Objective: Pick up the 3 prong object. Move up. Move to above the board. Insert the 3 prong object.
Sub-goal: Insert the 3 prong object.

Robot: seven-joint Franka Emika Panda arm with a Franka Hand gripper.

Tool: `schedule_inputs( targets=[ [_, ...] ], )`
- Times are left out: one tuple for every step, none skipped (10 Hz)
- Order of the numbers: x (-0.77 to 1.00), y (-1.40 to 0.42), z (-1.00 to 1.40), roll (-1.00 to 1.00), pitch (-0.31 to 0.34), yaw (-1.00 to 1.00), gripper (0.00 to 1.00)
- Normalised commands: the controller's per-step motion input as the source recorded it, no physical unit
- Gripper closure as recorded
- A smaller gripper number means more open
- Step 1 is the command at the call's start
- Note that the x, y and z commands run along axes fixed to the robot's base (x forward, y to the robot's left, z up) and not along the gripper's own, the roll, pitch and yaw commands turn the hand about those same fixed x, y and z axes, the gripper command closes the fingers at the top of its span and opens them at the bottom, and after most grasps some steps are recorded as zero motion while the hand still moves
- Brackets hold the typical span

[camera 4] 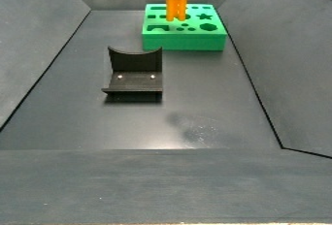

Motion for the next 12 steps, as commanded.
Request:
schedule_inputs(
  targets=[
    [-0.15,-0.17,-0.34,0.1,-0.107,0.0,1.0],
    [-0.16,-0.08,-0.2,0.1,-0.033,0.0,1.0],
    [-0.26,0.0,-0.08,0.08,0.0,-0.07,1.0],
    [-0.31,0.0,-0.08,0.08,0.0,-0.15,1.0],
    [-0.04,0.0,0.0,0.01,0.0,0.0,1.0],
    [-0.07,0.0,-0.07,0.06,0.0,-0.05,1.0],
    [-0.08,0.0,-0.17,0.09,0.0,-0.28,1.0],
    [-0.03,0.0,-0.13,0.05,0.0,-0.26,1.0],
    [0.0,-0.02,-0.02,0.0,-0.019,0.0,1.0],
    [-0.01,-0.09,-0.17,0.02,-0.026,-0.03,1.0],
    [0.0,-0.07,-0.09,0.01,-0.019,-0.02,1.0],
    [0.0,0.0,-0.01,0.0,-0.004,0.0,1.0]
  ],
)
